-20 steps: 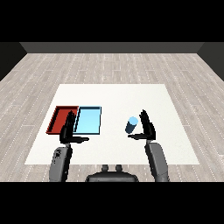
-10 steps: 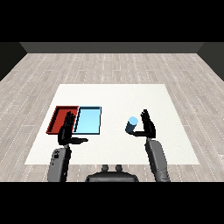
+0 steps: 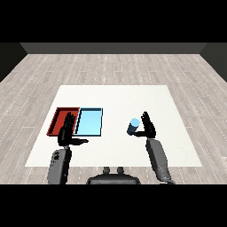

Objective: Pick the blue can and put it in the blue box

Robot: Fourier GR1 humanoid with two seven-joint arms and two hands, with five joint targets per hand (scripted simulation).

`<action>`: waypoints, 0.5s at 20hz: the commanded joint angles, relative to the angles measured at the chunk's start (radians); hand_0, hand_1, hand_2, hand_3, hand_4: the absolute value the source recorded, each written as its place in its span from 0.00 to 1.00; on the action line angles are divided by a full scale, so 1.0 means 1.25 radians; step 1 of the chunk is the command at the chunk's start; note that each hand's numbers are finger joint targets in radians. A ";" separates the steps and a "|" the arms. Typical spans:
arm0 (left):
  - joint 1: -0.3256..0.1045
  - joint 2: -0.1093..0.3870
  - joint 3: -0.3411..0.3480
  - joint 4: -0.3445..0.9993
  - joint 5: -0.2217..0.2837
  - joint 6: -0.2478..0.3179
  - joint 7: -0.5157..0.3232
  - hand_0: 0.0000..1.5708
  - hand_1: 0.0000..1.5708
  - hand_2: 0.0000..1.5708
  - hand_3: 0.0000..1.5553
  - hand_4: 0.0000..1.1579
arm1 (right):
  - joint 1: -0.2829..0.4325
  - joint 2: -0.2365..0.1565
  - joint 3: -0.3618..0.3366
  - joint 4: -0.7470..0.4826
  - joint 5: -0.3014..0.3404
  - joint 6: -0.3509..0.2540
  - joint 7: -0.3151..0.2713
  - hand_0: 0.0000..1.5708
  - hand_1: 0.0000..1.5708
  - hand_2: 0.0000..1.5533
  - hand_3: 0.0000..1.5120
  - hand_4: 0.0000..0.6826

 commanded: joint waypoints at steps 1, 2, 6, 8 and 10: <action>-0.029 0.019 0.031 0.054 0.012 -0.015 -0.023 0.00 0.00 0.00 0.00 0.00 | -0.051 -0.022 -0.023 0.080 -0.023 0.028 0.000 0.00 0.00 0.00 0.00 0.00; 0.025 -0.016 -0.023 -0.061 -0.004 0.015 0.040 0.00 0.00 0.00 0.00 0.00 | 0.021 0.000 0.013 0.004 0.000 0.003 -0.003 0.00 0.00 0.00 0.00 0.00; 0.032 -0.030 -0.039 -0.037 -0.038 0.029 0.002 0.00 0.00 0.00 0.00 0.00 | -0.115 0.018 -0.014 0.174 -0.030 -0.012 -0.033 0.00 0.00 0.00 0.00 0.00; -0.013 0.001 0.017 0.023 0.010 -0.001 -0.016 0.00 0.00 0.00 0.00 0.00 | -0.099 -0.001 -0.028 0.181 -0.055 0.018 -0.018 0.00 0.00 0.00 0.00 0.00; 0.027 0.015 0.009 -0.075 0.033 -0.018 0.050 0.00 0.00 0.00 0.00 0.00 | -0.169 0.026 -0.022 0.261 -0.046 -0.033 -0.048 0.00 0.00 0.00 0.00 0.00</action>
